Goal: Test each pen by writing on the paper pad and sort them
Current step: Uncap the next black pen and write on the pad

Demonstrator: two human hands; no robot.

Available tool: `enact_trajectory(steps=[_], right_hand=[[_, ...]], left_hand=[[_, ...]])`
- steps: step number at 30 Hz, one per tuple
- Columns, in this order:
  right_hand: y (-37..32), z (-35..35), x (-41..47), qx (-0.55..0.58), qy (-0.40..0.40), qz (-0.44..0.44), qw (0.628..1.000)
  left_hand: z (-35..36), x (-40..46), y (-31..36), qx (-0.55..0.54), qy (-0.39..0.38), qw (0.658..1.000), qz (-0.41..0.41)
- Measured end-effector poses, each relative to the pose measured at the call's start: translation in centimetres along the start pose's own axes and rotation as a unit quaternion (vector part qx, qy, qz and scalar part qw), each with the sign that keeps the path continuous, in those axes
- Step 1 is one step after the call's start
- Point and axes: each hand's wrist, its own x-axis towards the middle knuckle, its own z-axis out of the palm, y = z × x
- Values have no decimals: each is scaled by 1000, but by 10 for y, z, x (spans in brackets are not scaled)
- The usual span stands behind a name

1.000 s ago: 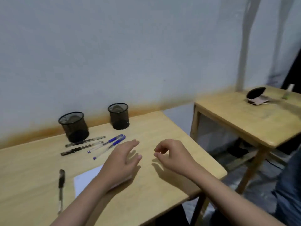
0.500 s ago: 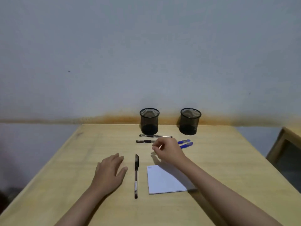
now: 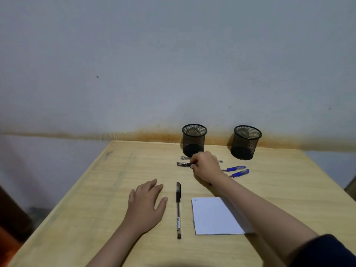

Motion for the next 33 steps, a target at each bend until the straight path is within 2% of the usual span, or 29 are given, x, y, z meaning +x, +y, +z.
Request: enact_trajectory(steps=[5, 9, 12, 15, 17, 19, 22, 24, 26, 28, 30, 33], right_hand=[[-7, -10, -13, 54, 35, -68, 996], [-14, -23, -35, 75, 58, -137, 986], [-17, -31, -50, 97, 63, -176, 978], [-17, -37, -63, 118, 53, -209, 969], [-16, -42, -70, 114, 58, -219, 967], [-14, -47, -79, 99, 114, -224, 963], [-14, -51, -96, 103, 249, -199, 942], [-15, -47, -108, 124, 282, -189, 933], [-15, -42, -118, 178, 260, -154, 937], [-18, -42, -124, 291, 209, -75, 930], [-23, -46, -126, 428, 148, 14, 891], [-27, -51, -124, 556, 117, 66, 820]], left_hand=[[-4, -1, 0, -51, 1, 999, -1], [-13, -4, 10, -156, 96, 983, 20], [-16, -4, 22, -176, 150, 969, 81], [-17, -4, 36, -168, 181, 960, 135], [-17, -5, 45, -169, 193, 956, 140], [-17, -6, 54, -193, 201, 952, 125], [-21, -6, 67, -264, 207, 937, 92], [-25, -7, 76, -310, 211, 924, 69], [-28, -6, 84, -350, 206, 913, 47], [-29, -6, 90, -385, 191, 902, 37], [-29, -4, 95, -408, 175, 895, 39], [-27, -3, 99, -424, 151, 892, 45]])
